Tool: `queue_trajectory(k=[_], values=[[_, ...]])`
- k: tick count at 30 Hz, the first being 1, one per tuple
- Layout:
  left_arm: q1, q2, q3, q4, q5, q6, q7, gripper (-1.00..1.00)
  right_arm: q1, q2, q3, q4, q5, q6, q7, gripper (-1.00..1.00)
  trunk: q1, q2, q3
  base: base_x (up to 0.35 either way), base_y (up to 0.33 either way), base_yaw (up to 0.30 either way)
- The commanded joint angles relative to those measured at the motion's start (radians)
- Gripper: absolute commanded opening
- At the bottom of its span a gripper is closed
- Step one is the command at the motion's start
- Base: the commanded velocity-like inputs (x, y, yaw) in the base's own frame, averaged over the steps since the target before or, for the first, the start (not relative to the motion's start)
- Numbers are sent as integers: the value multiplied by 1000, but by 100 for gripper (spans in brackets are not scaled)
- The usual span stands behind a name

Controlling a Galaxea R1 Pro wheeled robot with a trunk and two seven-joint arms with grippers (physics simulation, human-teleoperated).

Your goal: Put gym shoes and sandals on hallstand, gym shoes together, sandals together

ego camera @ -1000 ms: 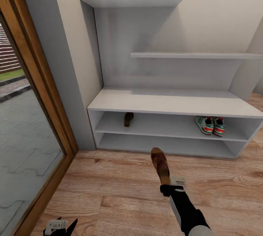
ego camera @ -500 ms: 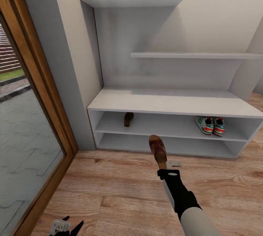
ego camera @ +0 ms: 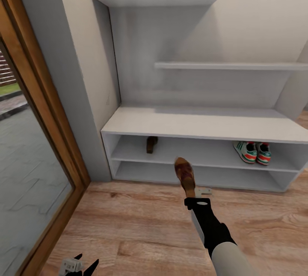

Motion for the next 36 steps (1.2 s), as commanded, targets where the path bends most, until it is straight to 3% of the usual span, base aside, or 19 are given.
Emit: queue_trajectory(k=[1,15,36], values=[[-1,0,3,1,5,1,-8,100,0,1,-4,-2,7,6,1,-100,0,0,-1,327,14,0],[-1,-4,4,2,5,1,-8,100,-1,1,-4,-2,7,8,1,-100,0,0,-1,323,70,0],[-1,-4,5,2,5,0,-8,100,0,1,-5,0,7,8,1,-100,0,0,-1,198,51,0]])
